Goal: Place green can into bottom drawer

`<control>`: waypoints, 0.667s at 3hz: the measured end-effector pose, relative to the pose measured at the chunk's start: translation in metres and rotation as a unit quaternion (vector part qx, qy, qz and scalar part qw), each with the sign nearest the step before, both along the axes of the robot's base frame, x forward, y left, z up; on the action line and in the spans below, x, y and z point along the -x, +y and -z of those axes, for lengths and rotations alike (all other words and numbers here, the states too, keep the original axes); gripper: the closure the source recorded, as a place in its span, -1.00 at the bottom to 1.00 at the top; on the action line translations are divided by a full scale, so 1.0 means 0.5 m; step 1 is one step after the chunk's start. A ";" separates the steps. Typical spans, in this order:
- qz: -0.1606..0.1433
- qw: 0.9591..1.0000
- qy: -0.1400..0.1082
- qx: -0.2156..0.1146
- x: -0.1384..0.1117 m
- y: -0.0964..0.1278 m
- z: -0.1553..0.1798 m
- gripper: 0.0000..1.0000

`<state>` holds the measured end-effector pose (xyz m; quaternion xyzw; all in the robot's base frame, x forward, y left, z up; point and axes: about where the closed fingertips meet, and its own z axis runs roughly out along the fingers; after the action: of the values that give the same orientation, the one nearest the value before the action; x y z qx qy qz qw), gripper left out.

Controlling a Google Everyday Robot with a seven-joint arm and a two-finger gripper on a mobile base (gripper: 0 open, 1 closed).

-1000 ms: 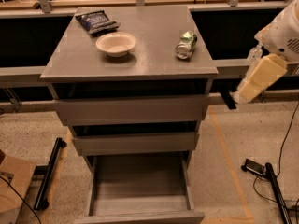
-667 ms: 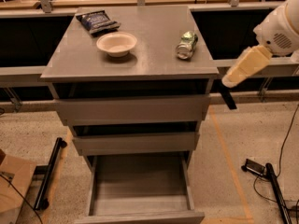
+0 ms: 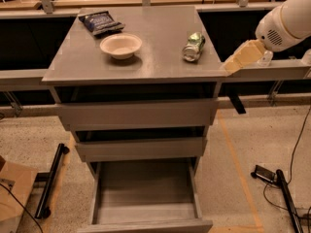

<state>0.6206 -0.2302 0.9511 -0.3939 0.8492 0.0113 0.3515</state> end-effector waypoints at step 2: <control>0.016 0.998 0.019 -0.050 -0.097 0.045 0.047 -1.00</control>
Offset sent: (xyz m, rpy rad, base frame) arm 0.1008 0.0464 -0.0300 0.2477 0.0140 -0.0312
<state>0.6689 -0.2077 0.9277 -0.3615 0.8603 0.0556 0.3552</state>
